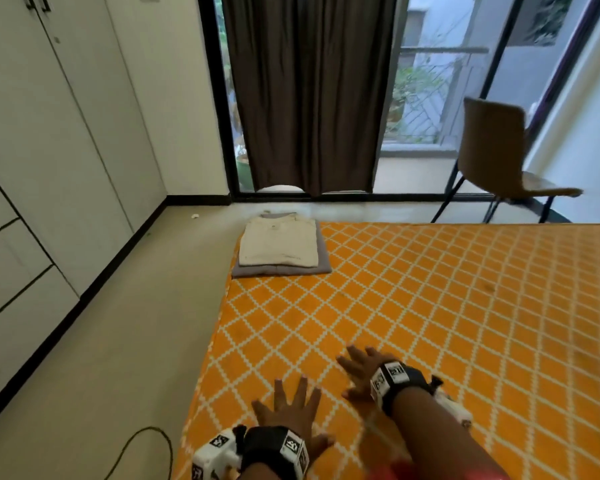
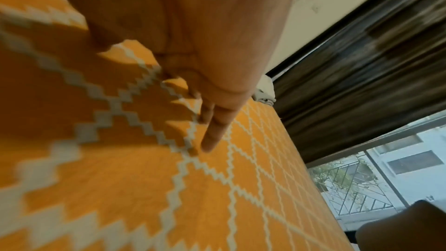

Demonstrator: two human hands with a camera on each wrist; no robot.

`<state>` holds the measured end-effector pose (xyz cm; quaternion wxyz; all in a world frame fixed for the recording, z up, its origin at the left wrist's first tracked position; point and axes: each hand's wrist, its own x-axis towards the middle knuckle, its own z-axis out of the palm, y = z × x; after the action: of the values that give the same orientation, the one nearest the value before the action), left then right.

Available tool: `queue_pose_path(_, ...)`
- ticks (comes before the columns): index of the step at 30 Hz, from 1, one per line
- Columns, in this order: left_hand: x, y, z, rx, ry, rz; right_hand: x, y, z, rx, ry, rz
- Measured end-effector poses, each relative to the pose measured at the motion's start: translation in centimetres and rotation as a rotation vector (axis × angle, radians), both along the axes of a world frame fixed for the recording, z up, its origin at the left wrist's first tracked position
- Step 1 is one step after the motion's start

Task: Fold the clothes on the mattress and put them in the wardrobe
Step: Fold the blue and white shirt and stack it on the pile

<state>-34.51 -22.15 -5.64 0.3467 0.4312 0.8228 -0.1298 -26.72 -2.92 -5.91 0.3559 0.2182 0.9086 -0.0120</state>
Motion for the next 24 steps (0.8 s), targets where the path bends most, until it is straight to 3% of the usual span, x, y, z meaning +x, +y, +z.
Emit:
queue_pose_path(4, 2.7, -2.1, 1.9, 0.094, -0.130, -0.024, 4.9, -1.3, 2.4, -0.114, 0.072, -0.082)
queue_pose_path(8, 6.3, -0.4, 7.8, 0.619, 0.024, 0.063, 12.6, -2.8, 6.1, -0.333, 0.526, -0.384)
queue_pose_path(10, 10.0, 2.0, 11.6, 0.907, -0.018, 0.012, 18.5, -3.2, 6.3, -0.290, 0.761, -0.496)
queue_pose_path(12, 15.4, 4.2, 14.5, 1.050, -0.166, -0.102, 25.4, -4.1, 5.8, -0.116, 0.928, -0.602)
queue_pose_path(15, 25.0, 5.8, 15.7, 0.999, -0.277, -0.401, 35.3, -6.1, 5.3, 0.398, 1.005, -0.808)
queue_pose_path(17, 31.0, 5.6, 14.2, 0.918, -0.309, -0.567, 41.0, -8.2, 5.8, 0.555, 0.838, -1.118)
queue_pose_path(18, 33.5, 5.2, 12.8, 0.843, -0.327, -0.617, 43.6, -9.2, 5.7, 0.589, 0.721, -1.243)
queue_pose_path(20, 36.8, 4.5, 9.6, 0.676, -0.298, -0.740, 47.5, -10.4, 4.8, 0.601, 0.597, -1.326)
queue_pose_path(22, 38.1, 4.0, 7.1, 0.552, -0.210, -0.842, 49.2, -10.9, 3.7, 0.555, 0.601, -1.304)
queue_pose_path(24, 38.0, 3.9, 5.8, 0.484, -0.168, -0.830, 49.2, -10.6, 3.8, 0.502, 0.645, -1.292)
